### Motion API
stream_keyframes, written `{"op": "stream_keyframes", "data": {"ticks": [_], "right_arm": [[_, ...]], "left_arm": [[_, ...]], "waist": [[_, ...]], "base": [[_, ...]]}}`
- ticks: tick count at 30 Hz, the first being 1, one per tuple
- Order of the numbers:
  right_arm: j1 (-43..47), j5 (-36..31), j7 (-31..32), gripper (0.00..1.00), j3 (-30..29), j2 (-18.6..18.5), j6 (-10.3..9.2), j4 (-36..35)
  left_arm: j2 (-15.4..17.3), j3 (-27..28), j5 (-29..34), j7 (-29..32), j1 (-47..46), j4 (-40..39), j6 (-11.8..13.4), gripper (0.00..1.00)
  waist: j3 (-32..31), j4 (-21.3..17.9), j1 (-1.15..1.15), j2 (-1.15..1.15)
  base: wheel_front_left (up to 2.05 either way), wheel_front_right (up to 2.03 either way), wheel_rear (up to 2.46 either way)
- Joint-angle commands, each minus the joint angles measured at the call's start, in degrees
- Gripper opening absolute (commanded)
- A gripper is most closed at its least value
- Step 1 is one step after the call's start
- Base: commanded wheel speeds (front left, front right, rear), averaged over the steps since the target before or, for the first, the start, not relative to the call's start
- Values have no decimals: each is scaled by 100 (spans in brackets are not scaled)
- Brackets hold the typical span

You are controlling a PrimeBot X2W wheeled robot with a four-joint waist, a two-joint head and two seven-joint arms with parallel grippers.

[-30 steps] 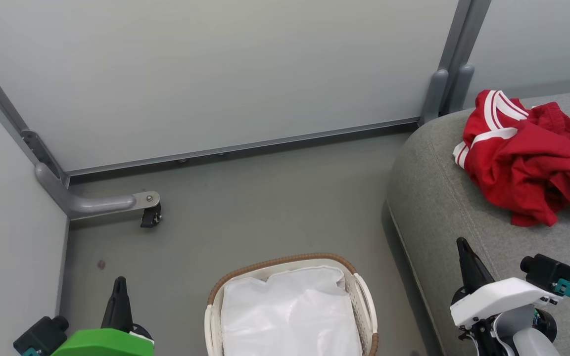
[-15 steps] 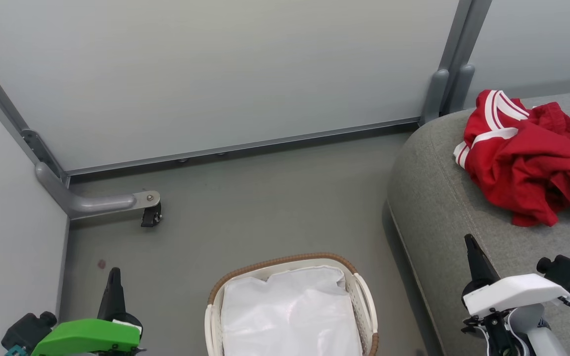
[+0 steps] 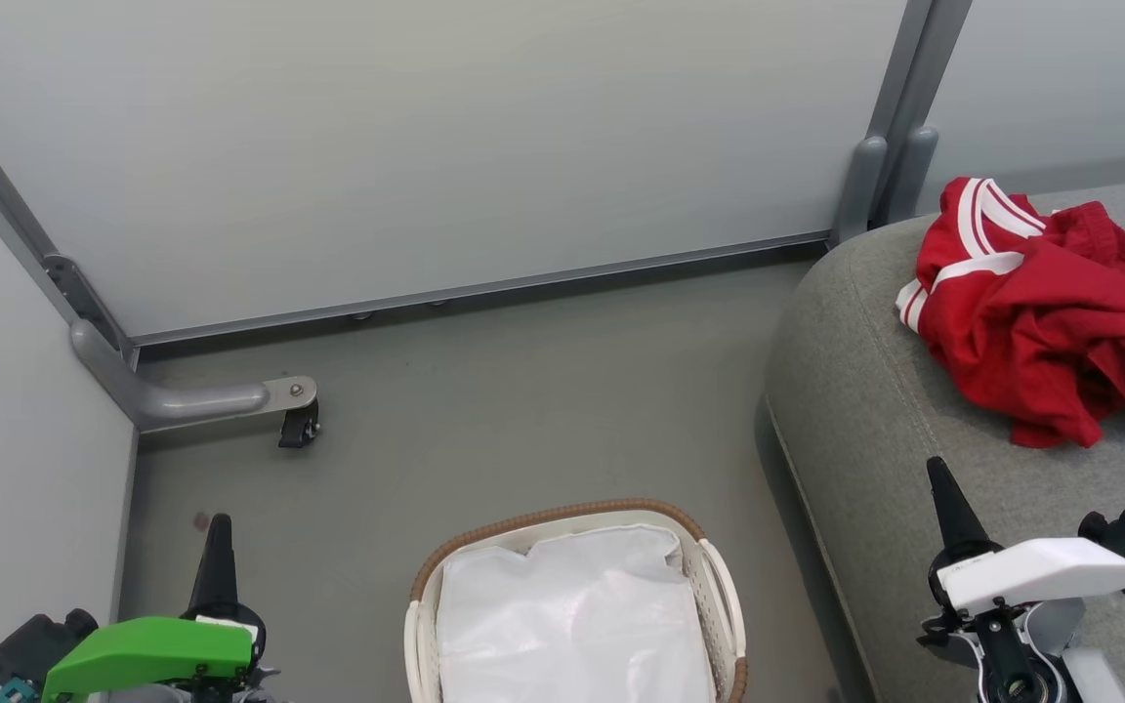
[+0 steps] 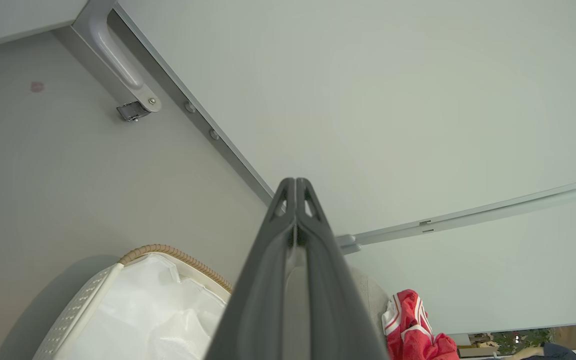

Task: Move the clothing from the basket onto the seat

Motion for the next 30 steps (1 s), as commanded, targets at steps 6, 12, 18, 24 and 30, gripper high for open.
{"op": "stream_keyframes", "data": {"ticks": [6, 12, 18, 24, 30], "right_arm": [[4, 466, 119, 0, -74, -36, -4, -124], [13, 816, 205, 0, -118, -38, -4, -165], [23, 1157, 287, 0, -160, -40, -4, -209], [32, 1471, 373, 0, -199, -42, -4, -244], [39, 1773, 450, 0, -236, -44, -4, -279]], "left_arm": [[49, 63, -403, 121, -191, -104, -10, 0], [51, 102, -689, 213, -224, -128, -11, 0], [52, 140, -969, 295, -266, -153, -12, 0], [53, 171, -1223, 379, -283, -175, -12, 0], [54, 199, -1477, 458, -317, -196, -13, 0]], "waist": [[2, 3, 0, 0], [3, 5, 0, 0], [5, 8, 0, 0], [6, 11, 0, 0], [8, 13, 0, 0]], "base": [[0, 0, 0], [0, 0, 0], [0, 0, 0], [0, 0, 0], [0, 0, 0]]}}
